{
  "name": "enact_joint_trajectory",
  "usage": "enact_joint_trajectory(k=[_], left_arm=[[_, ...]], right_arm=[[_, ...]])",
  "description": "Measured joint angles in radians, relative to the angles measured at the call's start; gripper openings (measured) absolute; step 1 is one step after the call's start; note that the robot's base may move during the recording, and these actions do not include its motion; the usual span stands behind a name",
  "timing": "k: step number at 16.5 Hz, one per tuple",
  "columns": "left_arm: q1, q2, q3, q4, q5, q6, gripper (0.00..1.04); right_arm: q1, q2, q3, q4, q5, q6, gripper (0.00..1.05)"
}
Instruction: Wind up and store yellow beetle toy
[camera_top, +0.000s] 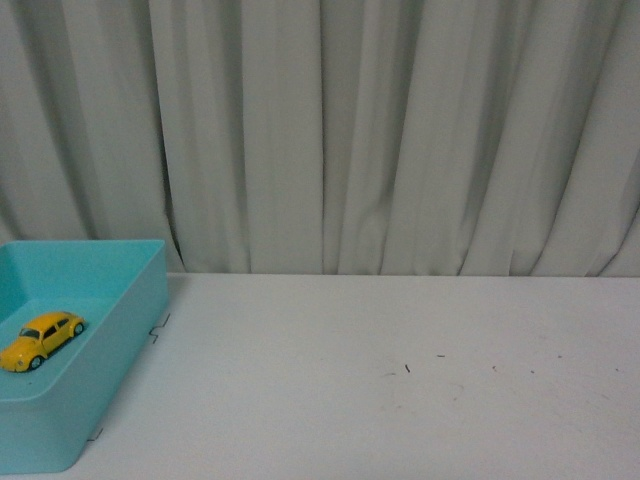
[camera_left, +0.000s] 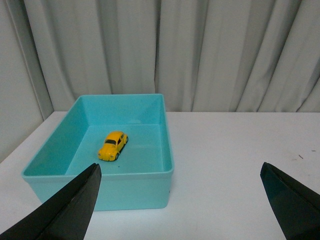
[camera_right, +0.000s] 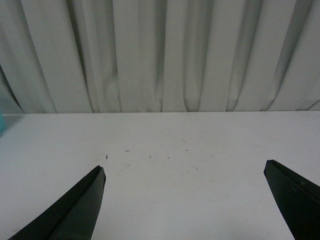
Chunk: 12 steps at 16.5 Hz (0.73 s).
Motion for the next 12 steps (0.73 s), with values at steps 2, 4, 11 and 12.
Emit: enact_joint_trajectory(k=[2, 4, 11, 12], left_arm=[[0.0, 0.0, 0.0, 0.0, 0.0, 0.0, 0.98], [0.0, 0.0, 0.0, 0.0, 0.0, 0.0, 0.98], [0.0, 0.0, 0.0, 0.0, 0.0, 0.0, 0.98], [0.0, 0.0, 0.0, 0.0, 0.0, 0.0, 0.98]], right_arm=[[0.0, 0.0, 0.0, 0.0, 0.0, 0.0, 0.98], [0.0, 0.0, 0.0, 0.0, 0.0, 0.0, 0.98], [0.0, 0.0, 0.0, 0.001, 0.0, 0.0, 0.98], [0.0, 0.0, 0.0, 0.0, 0.0, 0.0, 0.98]])
